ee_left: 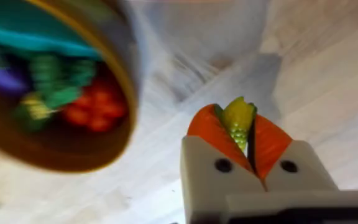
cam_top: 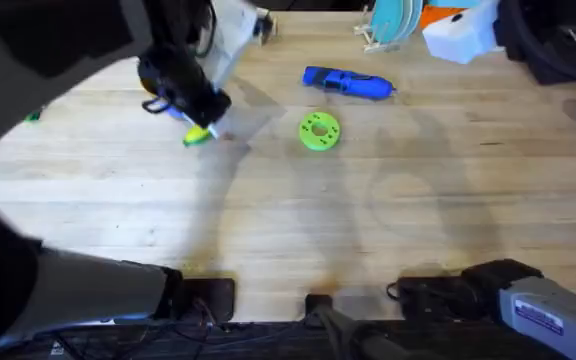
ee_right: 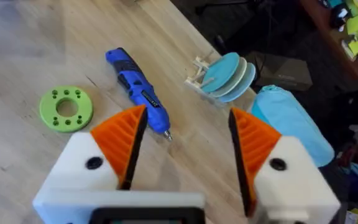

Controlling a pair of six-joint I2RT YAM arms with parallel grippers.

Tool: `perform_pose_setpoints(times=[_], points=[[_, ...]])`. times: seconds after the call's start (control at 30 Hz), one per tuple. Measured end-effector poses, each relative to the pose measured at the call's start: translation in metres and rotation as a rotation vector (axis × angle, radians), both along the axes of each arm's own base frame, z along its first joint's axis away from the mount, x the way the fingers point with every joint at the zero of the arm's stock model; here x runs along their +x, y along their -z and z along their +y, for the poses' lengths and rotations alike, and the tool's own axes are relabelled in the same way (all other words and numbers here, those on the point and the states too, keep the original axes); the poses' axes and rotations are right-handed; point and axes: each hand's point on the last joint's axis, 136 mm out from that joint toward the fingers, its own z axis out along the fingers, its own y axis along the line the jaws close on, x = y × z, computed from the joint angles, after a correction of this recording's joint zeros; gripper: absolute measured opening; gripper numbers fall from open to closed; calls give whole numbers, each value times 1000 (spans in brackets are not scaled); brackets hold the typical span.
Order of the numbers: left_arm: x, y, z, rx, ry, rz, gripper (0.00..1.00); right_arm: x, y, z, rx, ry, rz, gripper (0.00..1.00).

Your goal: Pick up the gripper from the table and insert it into the empty holder that is missing its gripper. Then pick up a screw, insert it into the mounting hole, and use the screwdriver to tighten it. Finally, clean up the table by picking up the vegetable and placing it into the bucket.

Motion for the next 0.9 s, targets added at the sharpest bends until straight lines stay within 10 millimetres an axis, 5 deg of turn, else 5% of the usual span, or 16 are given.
perform_pose_setpoints(times=[0.23, 0.4, 0.6, 0.73, 0.9], points=[[70, -100, -6, -76, -13, -471, 16, 0, 0, 0, 0, 0, 0, 818], [107, -127, 29, -95, -146, -642, 16, 0, 0, 0, 0, 0, 0, 817], [123, -86, 76, -84, -321, -560, 16, 0, 0, 0, 0, 0, 1, 817], [125, -54, 77, -81, -340, -478, 16, 0, 0, 0, 0, 0, 1, 818], [126, -49, 74, -87, -342, -465, 16, 0, 0, 0, 0, 0, 1, 821]])
